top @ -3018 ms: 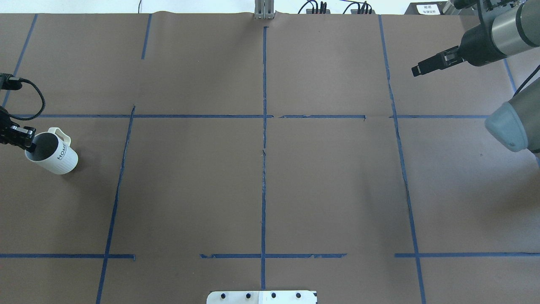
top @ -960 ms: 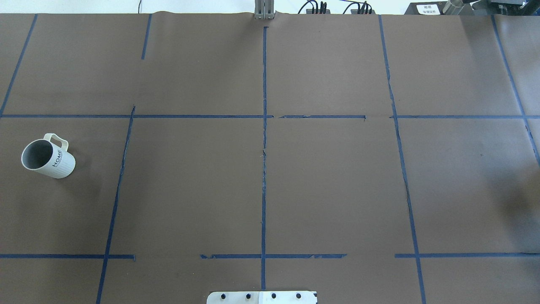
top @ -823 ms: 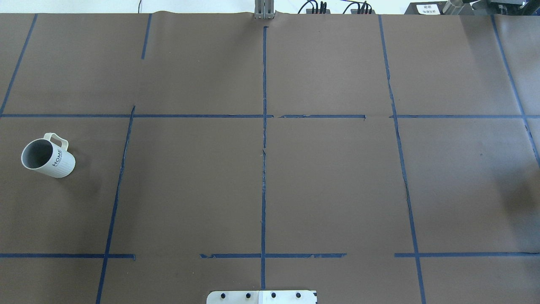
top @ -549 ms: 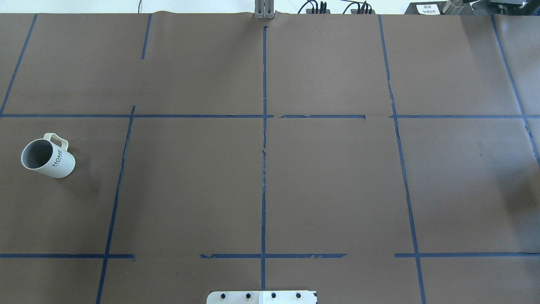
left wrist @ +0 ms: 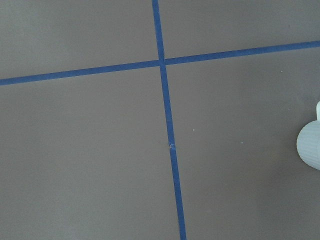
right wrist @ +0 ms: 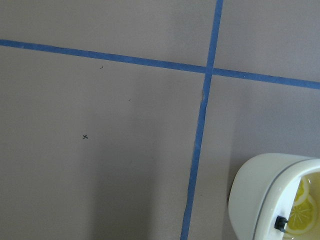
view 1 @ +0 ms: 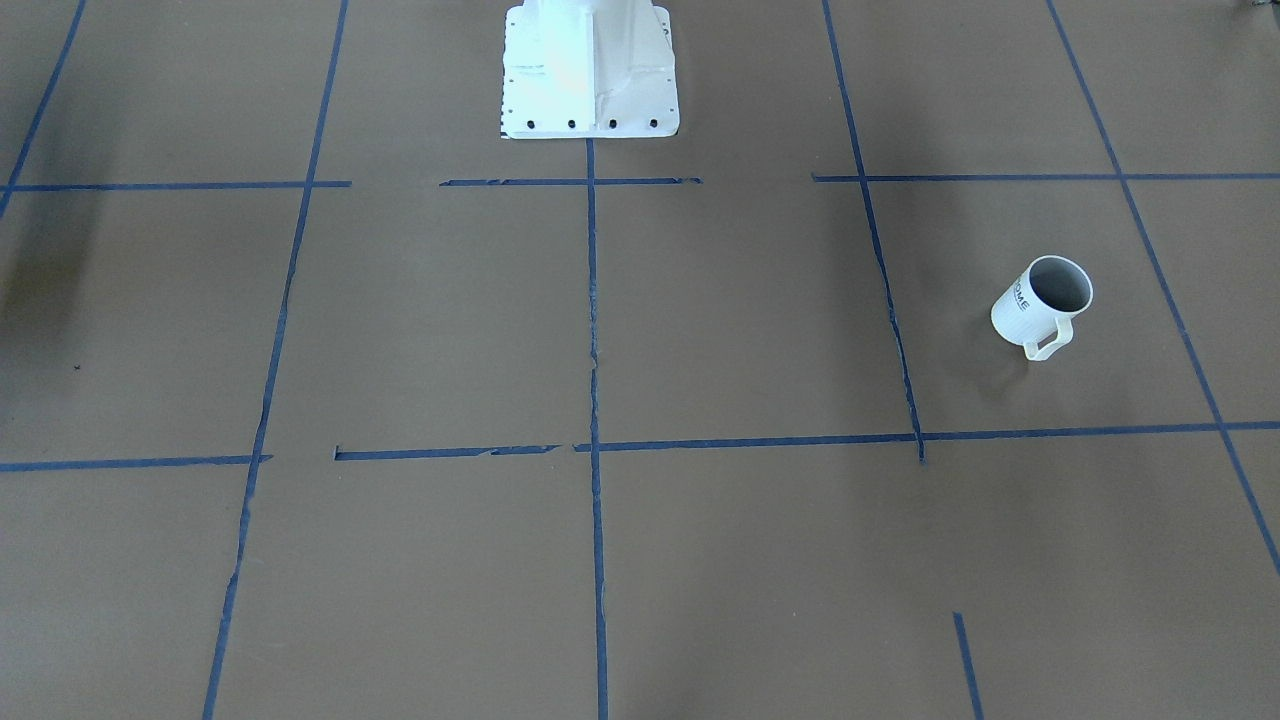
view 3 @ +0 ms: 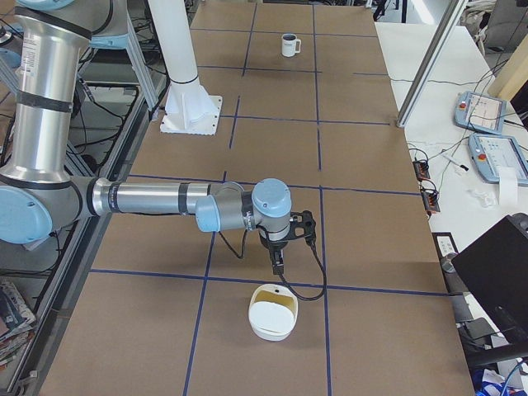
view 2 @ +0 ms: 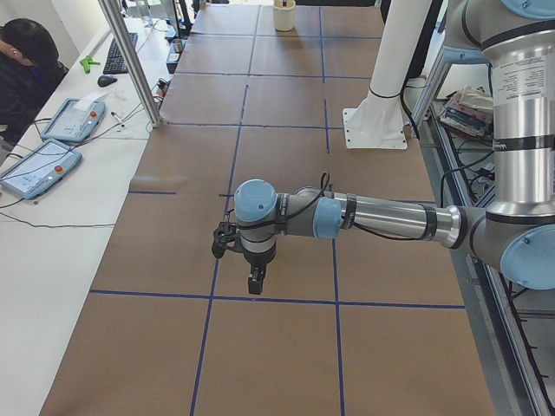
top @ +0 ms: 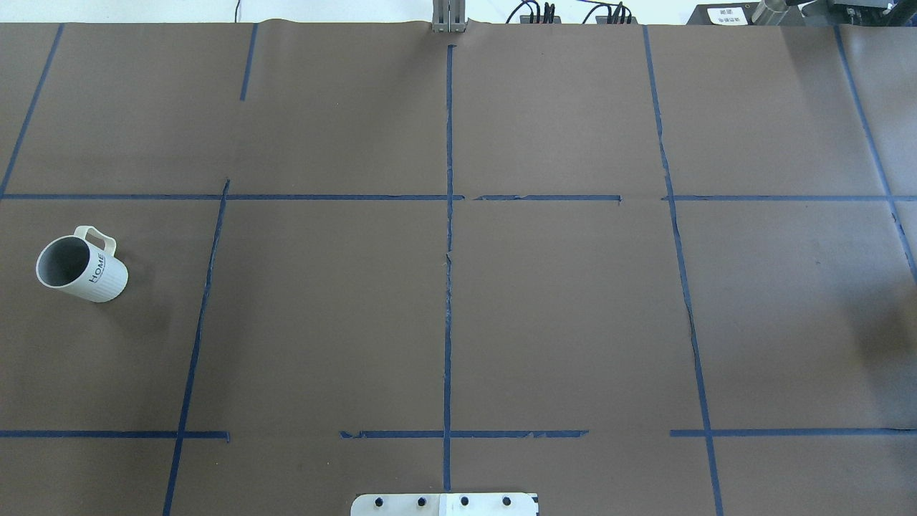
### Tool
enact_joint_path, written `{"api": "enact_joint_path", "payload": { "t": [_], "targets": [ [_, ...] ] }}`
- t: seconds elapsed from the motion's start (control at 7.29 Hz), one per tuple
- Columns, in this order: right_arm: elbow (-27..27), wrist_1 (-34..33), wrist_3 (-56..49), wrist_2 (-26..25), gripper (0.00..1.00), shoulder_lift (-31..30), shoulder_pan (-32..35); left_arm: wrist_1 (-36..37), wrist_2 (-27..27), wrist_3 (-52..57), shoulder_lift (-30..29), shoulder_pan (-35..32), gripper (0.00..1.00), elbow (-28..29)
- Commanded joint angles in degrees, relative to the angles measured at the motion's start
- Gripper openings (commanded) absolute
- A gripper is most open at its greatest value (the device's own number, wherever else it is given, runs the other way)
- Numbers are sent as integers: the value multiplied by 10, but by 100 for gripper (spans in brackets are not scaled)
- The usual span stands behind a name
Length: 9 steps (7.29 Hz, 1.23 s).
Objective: Left arm hands cup to right arm to dump lemon
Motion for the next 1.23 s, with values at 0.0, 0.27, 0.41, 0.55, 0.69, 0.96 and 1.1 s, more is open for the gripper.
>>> {"api": "enact_joint_path", "payload": {
  "t": [0.0,0.27,0.41,0.55,0.69,0.96,1.1],
  "targets": [
    [3,0,0,1,100,1,2,1,2,-4,1,1,100,12],
    [2,0,0,-1,100,4,2,-2,-5,-1,3,-3,100,-8],
    [2,0,0,-1,100,4,2,0,-6,-2,15,-1,100,5],
    [1,0,1,-2,100,5,2,0,-1,-4,19,-2,100,-4],
    [0,0,1,-2,100,5,2,0,0,-3,22,-2,100,-7],
    [-1,0,2,-1,100,5,2,0,-1,-2,23,-1,100,-1],
    [-3,0,1,-1,100,5,2,0,1,-2,21,1,100,2]
  ]
}}
